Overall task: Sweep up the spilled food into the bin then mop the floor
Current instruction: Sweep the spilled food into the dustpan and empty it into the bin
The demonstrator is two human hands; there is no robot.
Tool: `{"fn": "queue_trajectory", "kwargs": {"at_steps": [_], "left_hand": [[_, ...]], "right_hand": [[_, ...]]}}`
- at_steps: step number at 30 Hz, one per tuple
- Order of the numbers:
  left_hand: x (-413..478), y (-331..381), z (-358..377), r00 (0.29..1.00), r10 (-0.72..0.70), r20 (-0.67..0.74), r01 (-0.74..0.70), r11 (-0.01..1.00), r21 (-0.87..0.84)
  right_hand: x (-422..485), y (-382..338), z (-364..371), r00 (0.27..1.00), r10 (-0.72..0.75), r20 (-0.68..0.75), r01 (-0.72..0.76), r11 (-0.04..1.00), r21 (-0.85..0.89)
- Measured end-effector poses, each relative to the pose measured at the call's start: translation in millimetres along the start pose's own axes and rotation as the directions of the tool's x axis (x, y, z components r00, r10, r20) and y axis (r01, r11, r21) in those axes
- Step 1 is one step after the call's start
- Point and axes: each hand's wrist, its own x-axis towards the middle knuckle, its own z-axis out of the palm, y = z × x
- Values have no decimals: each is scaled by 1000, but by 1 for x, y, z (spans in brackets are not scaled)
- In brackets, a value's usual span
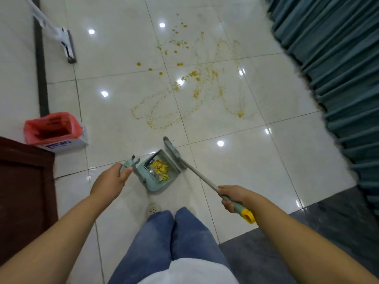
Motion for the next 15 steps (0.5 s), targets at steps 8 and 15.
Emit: {"fn": "queue_trajectory", "kwargs": {"at_steps": [8,15], "left_hand": [[-6,-51,-30,984,-125,-127,106,984,-145],[-4,-86,-43,968,-216,-126,181,953,-241]], "right_hand": [[34,-55,20,988,73,-135,-56,991,125],[43,-73,97,992,81,-99,-92,990,-111]]}}
